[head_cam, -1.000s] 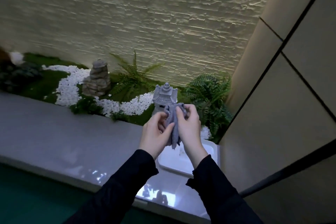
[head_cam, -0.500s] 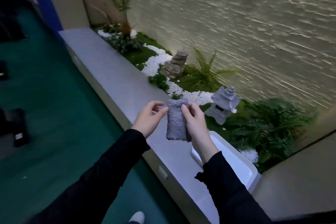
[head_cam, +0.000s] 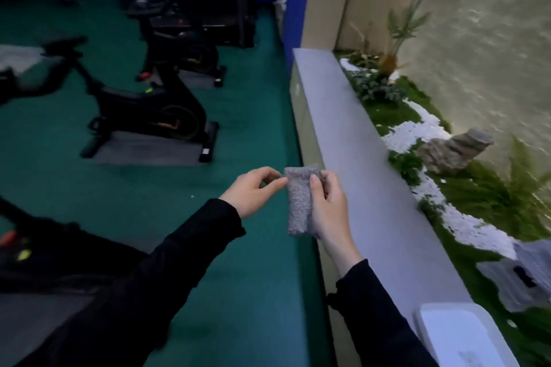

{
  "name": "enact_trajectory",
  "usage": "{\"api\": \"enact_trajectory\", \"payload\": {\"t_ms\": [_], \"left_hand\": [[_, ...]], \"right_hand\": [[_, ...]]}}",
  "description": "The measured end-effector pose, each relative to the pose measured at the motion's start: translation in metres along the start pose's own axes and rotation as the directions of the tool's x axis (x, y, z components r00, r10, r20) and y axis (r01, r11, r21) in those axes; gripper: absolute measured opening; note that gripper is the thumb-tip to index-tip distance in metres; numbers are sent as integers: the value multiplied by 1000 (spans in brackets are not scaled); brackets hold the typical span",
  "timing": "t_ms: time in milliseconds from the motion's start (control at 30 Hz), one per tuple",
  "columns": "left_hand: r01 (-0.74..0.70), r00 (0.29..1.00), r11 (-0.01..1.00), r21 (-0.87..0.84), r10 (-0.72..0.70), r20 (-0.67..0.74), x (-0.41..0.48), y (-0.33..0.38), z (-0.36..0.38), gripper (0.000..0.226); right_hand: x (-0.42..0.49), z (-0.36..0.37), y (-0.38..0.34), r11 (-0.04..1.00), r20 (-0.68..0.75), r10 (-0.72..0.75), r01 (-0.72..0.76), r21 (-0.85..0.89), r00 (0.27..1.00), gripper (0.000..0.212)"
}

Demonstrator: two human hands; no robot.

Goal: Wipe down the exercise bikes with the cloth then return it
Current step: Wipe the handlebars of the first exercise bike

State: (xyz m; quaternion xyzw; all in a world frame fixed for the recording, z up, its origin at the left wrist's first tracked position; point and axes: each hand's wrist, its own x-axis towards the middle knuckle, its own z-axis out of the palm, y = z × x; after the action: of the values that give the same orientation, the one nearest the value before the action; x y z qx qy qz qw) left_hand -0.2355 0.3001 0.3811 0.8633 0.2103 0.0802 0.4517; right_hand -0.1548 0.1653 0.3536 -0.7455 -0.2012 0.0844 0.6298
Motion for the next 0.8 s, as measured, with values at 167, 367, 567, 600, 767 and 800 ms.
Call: {"api": "enact_trajectory", "payload": {"t_ms": [167, 367, 567, 600, 767, 800], "left_hand": [[143, 986, 893, 426, -91, -140, -71, -78, -72, 44], [370, 924, 715, 593, -220, -312, -191, -174, -128, 54], [568, 816, 629, 532, -344, -465, -308, -235, -180, 58], [593, 797, 613, 522, -357, -487, -327, -243, -188, 58], [682, 717, 580, 446, -410, -564, -415, -281, -228, 55], [694, 703, 581, 426, -416, -578, -432, -288, -234, 54]], "right_hand": [[-18, 69, -11, 999, 120, -36, 37, -10, 992, 14], [-63, 162, -32, 997, 297, -62, 71, -20, 953, 14], [-138, 253, -66, 994, 470, -89, 108, -14, 878, 7], [-152, 267, -73, 992, 497, -106, 128, -10, 861, 8], [-227, 337, -95, 981, 604, -148, 192, -8, 783, 8], [-243, 350, -97, 981, 619, -149, 195, -7, 771, 7]]}}
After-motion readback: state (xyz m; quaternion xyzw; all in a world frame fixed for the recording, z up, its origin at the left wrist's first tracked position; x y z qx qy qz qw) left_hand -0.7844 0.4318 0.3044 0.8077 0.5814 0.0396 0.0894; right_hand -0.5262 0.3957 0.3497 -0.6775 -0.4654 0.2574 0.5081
